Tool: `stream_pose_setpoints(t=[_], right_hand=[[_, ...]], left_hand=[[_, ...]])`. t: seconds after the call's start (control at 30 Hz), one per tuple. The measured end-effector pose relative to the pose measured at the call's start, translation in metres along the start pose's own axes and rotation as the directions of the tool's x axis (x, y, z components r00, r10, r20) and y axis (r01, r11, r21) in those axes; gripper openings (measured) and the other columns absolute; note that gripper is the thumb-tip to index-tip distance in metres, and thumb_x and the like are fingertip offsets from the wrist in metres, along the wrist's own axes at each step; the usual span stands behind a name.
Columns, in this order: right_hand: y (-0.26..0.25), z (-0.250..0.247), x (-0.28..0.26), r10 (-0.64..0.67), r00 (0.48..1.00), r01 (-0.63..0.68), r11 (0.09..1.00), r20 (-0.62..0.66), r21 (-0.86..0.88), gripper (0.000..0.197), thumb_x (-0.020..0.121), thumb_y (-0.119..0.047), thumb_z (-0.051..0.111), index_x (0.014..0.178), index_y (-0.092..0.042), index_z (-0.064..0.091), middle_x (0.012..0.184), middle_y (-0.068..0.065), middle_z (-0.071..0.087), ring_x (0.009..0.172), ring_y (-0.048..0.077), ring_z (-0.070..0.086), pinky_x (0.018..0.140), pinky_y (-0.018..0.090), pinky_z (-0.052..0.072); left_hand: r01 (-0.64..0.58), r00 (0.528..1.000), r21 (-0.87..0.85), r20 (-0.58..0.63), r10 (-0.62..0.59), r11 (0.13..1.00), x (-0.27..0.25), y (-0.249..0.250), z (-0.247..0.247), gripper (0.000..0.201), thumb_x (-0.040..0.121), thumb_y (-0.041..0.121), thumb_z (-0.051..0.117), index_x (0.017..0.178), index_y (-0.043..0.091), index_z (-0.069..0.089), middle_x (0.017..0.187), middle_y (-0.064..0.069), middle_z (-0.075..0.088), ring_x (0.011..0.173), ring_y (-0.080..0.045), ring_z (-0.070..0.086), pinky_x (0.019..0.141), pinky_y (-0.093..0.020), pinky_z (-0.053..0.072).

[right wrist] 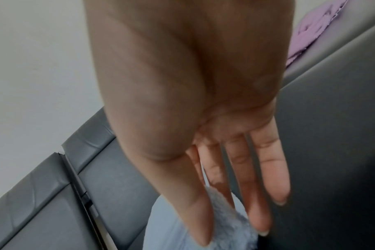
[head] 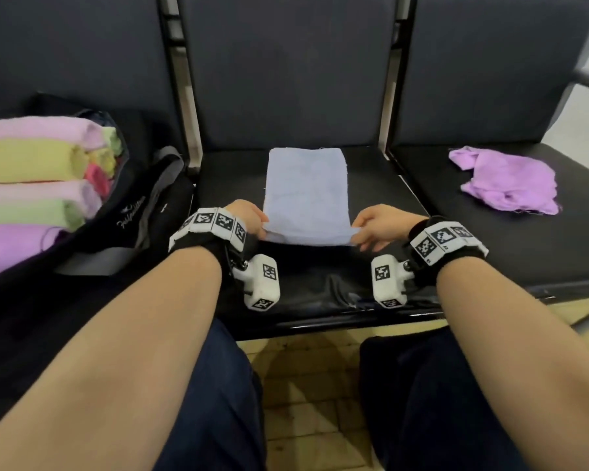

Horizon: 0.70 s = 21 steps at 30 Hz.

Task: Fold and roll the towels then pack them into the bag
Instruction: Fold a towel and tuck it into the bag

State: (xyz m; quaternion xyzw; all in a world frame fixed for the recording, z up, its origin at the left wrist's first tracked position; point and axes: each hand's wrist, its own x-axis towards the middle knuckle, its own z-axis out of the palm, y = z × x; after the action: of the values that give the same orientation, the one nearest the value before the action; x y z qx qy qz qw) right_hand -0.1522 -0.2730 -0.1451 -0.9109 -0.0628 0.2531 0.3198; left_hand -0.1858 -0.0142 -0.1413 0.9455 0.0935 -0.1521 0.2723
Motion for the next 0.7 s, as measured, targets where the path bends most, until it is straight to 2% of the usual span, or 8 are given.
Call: stream_pose_setpoints(t=[0.07, 0.1, 0.2, 0.27, 0.33, 0.47, 0.6, 0.7], right_hand=[[0.001, -0.001, -0.005, -0.021, 1.0, 0.021, 1.0, -0.009, -0.022, 0.015, 0.083, -0.004, 0.068, 0.082, -0.016, 0.059, 0.072, 0.002, 0.062, 0.06, 0.006, 0.061, 0.057, 0.022, 0.048], [0.002, 0.0, -0.007, -0.033, 0.999, 0.032, 0.999, -0.015, -0.032, 0.014, 0.082, -0.004, 0.069, 0.081, -0.015, 0.06, 0.072, 0.002, 0.061, 0.063, 0.008, 0.058, 0.059, 0.023, 0.047], [0.005, 0.001, -0.01, -0.069, 0.997, 0.066, 0.995, -0.045, -0.07, 0.014, 0.078, -0.009, 0.075, 0.076, -0.015, 0.063, 0.073, -0.003, 0.058, 0.069, 0.01, 0.051, 0.061, 0.023, 0.043], [0.009, 0.001, -0.01, -0.066, 0.997, 0.062, 0.995, -0.044, -0.075, 0.014, 0.076, -0.011, 0.077, 0.074, -0.016, 0.064, 0.074, 0.001, 0.059, 0.07, 0.014, 0.051, 0.059, 0.024, 0.04], [0.012, 0.001, -0.011, -0.05, 0.999, 0.049, 0.996, -0.013, -0.069, 0.014, 0.076, -0.012, 0.077, 0.076, -0.015, 0.063, 0.075, 0.008, 0.061, 0.07, 0.019, 0.052, 0.054, 0.025, 0.038], [0.016, 0.002, -0.012, -0.045, 0.997, 0.049, 0.997, 0.07, -0.06, 0.012, 0.083, -0.012, 0.071, 0.084, -0.014, 0.059, 0.084, 0.014, 0.065, 0.065, 0.016, 0.057, 0.053, 0.023, 0.04], [0.017, 0.007, -0.01, -0.051, 0.996, 0.054, 0.998, 0.073, -0.041, 0.008, 0.094, -0.012, 0.058, 0.088, -0.014, 0.054, 0.085, 0.016, 0.06, 0.06, 0.013, 0.055, 0.049, 0.021, 0.041], [0.015, 0.013, -0.006, 0.007, 0.996, 0.001, 0.996, 0.084, -0.089, 0.014, 0.095, -0.009, 0.046, 0.082, -0.009, 0.049, 0.075, 0.017, 0.053, 0.057, 0.021, 0.048, 0.044, 0.022, 0.039]], left_hand=[[-0.005, 0.998, 0.087, 0.062, 0.0, 0.996, -0.003, -0.002, 0.004, 0.039, 0.086, 0.009, 0.065, 0.125, 0.014, 0.063, 0.13, -0.008, 0.059, 0.123, -0.028, 0.053, 0.097, -0.03, 0.044], [-0.011, 0.996, 0.11, 0.091, 0.001, 0.994, -0.003, -0.004, 0.005, 0.037, 0.084, 0.01, 0.066, 0.12, 0.017, 0.066, 0.126, -0.007, 0.062, 0.117, -0.026, 0.057, 0.091, -0.029, 0.046], [-0.013, 0.988, 0.092, 0.156, -0.001, 0.996, -0.002, -0.01, 0.004, 0.028, 0.081, 0.015, 0.067, 0.108, 0.022, 0.07, 0.096, 0.002, 0.068, 0.087, -0.015, 0.06, 0.076, -0.022, 0.045], [-0.023, 0.985, 0.081, 0.174, 0.008, 0.996, -0.002, -0.01, 0.002, 0.024, 0.082, 0.018, 0.065, 0.104, 0.025, 0.07, 0.085, 0.009, 0.064, 0.081, -0.011, 0.058, 0.076, -0.021, 0.045], [-0.035, 0.982, 0.076, 0.19, 0.02, 0.996, -0.002, -0.007, 0.002, 0.02, 0.084, 0.017, 0.063, 0.103, 0.025, 0.068, 0.081, 0.009, 0.062, 0.077, -0.01, 0.057, 0.073, -0.02, 0.046], [0.04, 0.976, 0.014, 0.212, -0.042, 0.999, 0.001, -0.003, 0.008, 0.022, 0.09, 0.011, 0.059, 0.11, 0.018, 0.062, 0.077, 0.002, 0.058, 0.065, -0.007, 0.053, 0.05, -0.014, 0.045], [0.213, 0.962, -0.123, 0.201, -0.186, 0.969, 0.005, -0.004, 0.018, 0.024, 0.09, 0.01, 0.059, 0.114, 0.006, 0.062, 0.076, -0.004, 0.056, 0.064, -0.012, 0.053, 0.059, -0.022, 0.05], [0.291, 0.944, -0.162, 0.21, -0.255, 0.943, 0.004, -0.001, 0.023, 0.015, 0.089, 0.011, 0.06, 0.101, 0.002, 0.06, 0.075, -0.007, 0.054, 0.059, -0.016, 0.053, 0.051, -0.025, 0.05]])
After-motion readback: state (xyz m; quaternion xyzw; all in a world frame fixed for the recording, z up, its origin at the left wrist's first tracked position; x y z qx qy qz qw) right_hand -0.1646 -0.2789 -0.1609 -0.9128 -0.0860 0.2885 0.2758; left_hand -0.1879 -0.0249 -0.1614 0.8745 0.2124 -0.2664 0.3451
